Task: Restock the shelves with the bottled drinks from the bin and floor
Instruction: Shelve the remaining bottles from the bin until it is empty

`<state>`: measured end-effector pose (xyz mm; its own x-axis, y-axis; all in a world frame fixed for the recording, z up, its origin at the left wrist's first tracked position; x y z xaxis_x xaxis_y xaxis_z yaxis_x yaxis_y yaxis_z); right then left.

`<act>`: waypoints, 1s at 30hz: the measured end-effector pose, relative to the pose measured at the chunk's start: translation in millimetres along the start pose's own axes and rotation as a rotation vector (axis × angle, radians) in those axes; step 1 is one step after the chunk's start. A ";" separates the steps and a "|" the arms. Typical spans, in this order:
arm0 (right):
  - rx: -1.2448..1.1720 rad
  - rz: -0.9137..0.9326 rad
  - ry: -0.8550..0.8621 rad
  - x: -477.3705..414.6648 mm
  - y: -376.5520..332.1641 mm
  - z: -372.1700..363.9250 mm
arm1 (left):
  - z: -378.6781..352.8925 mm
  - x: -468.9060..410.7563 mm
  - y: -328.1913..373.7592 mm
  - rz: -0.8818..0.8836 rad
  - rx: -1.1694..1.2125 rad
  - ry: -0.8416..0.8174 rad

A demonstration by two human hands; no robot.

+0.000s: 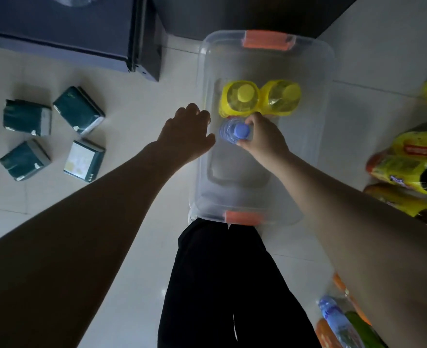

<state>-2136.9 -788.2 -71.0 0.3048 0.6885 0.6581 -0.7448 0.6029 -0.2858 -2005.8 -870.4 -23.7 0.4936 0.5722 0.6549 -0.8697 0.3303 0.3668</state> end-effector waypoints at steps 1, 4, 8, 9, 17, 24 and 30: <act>-0.011 0.008 0.024 -4.0 0.1 -2.9 | -2.6 -2.3 -0.9 -0.010 0.001 -0.001; -0.023 0.057 0.054 -11.7 -0.3 -14.0 | -8.1 -7.7 -4.5 -0.043 0.013 0.009; -0.024 0.060 0.149 -13.3 0.6 -14.9 | -8.9 -9.8 -9.4 -0.069 0.022 0.012; -0.014 0.055 0.161 -12.9 0.3 -13.8 | -8.7 -9.8 -10.3 -0.073 0.020 0.011; -0.029 -0.030 0.202 8.3 13.2 5.2 | 2.6 5.1 -6.2 -0.082 0.003 -0.002; -0.125 -0.069 0.269 68.3 25.4 65.2 | 37.7 47.9 24.9 -0.085 0.055 -0.008; -0.186 -0.087 0.365 139.7 21.3 160.3 | 93.0 105.6 75.1 -0.124 0.165 0.036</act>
<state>-2205.3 -743.8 126.6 0.5767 0.7095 0.4050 -0.5973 0.7044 -0.3835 -2019.6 -855.0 134.4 0.5946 0.5620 0.5750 -0.7898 0.2741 0.5487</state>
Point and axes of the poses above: each hand's wrist, its own x-axis away from the middle knuckle, its own z-axis out of the back of the hand, y = z × x, the point moved 7 cm from there along -x, towards the middle knuckle, and after that the axes turned 10 degrees about x, right-handed, at the moved point
